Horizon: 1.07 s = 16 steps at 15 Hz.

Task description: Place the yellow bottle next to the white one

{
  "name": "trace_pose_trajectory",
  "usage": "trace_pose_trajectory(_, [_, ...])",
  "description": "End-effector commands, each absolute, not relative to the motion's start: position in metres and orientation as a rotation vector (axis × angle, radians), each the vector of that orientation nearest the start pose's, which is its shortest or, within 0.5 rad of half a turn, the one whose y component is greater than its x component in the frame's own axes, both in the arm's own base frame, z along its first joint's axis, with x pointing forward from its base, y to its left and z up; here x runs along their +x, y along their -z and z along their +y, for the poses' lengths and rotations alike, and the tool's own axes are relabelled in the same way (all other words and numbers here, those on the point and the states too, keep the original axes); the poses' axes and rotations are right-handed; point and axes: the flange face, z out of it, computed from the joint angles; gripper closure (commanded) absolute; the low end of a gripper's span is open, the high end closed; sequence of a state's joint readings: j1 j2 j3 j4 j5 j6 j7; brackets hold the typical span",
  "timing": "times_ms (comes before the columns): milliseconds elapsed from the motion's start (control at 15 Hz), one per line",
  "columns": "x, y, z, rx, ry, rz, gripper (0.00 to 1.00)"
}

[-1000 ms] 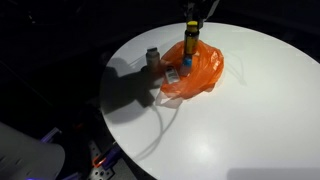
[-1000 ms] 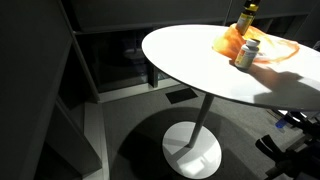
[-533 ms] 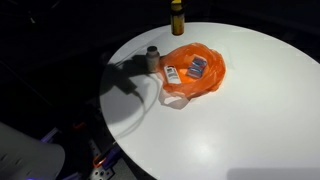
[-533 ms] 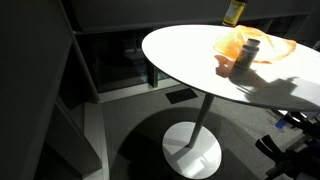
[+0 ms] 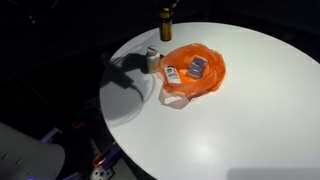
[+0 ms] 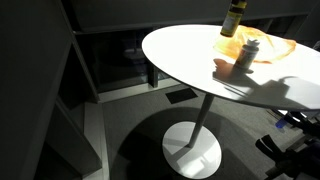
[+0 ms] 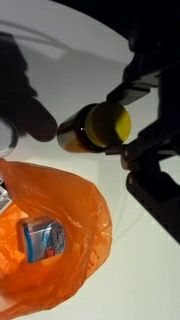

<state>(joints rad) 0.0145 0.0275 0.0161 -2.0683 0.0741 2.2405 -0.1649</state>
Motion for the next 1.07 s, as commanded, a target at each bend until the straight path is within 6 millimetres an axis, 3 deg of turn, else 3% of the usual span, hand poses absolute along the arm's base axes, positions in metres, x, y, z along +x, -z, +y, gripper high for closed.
trace_pose_trajectory(0, [0.561,-0.417,0.018,-3.069,0.129,-0.268,0.81])
trace_pose_trajectory(400, [0.55,-0.383,0.006,-3.072,0.049,-0.296,0.81])
trace_pose_trajectory(933, [0.539,-0.359,-0.004,-3.073,0.047,-0.343,0.79])
trace_pose_trajectory(1000, [0.538,-0.359,-0.006,-3.072,0.044,-0.336,0.45])
